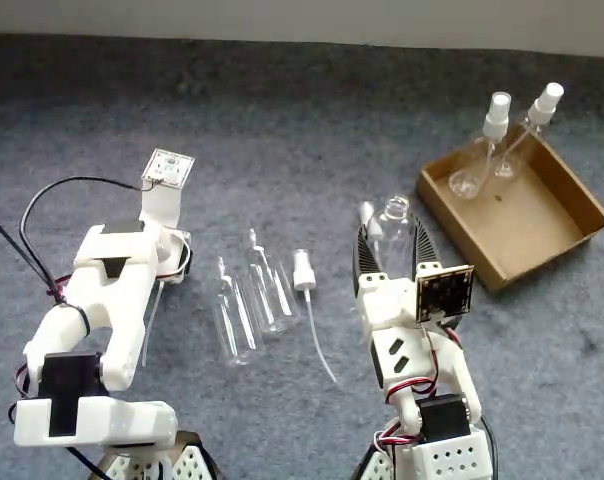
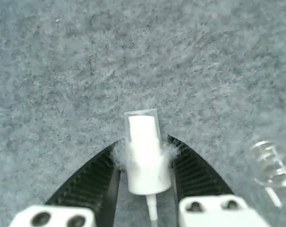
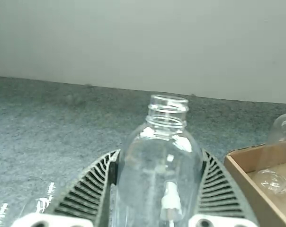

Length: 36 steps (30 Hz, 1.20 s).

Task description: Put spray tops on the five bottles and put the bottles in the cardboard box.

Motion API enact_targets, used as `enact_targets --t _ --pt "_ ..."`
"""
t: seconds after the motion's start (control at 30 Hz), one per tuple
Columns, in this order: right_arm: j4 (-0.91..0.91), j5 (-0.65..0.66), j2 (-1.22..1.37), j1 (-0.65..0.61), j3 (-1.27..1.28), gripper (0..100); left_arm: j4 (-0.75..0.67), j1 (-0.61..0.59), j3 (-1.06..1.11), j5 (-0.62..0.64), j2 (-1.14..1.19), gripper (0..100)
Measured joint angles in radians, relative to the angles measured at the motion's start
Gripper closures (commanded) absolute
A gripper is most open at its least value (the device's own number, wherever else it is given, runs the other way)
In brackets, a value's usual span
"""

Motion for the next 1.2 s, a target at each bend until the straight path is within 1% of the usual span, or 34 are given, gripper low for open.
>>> enact_targets --t 0.1,0.17,0.27,0.6,0.67,0.83,0.9,1.07,1.2 --pt "0.000 0.000 0.000 0.000 0.000 85.7 0.000 0.000 0.003 -0.012 0.000 82" --pt "0.000 0.000 0.000 0.000 0.000 85.7 0.000 -0.002 0.006 -0.049 0.000 79" --pt "0.000 0.000 0.000 0.000 0.000 85.7 -0.002 -0.006 0.006 -0.080 -0.002 78" --pt "0.000 0.000 0.000 0.000 0.000 85.7 0.002 -0.006 -0.011 -0.087 -0.002 78" --pt "0.000 0.000 0.000 0.000 0.000 85.7 0.043 -0.005 -0.052 -0.087 -0.002 78" --pt "0.000 0.000 0.000 0.000 0.000 85.7 0.275 -0.005 -0.219 -0.087 -0.002 78" --pt "0.000 0.000 0.000 0.000 0.000 85.7 0.336 -0.005 -0.247 -0.087 -0.002 78" --pt "0.000 0.000 0.000 0.000 0.000 85.7 0.362 -0.005 -0.250 -0.087 0.005 78" --pt "0.000 0.000 0.000 0.000 0.000 85.7 0.367 -0.005 -0.299 -0.087 0.117 78"
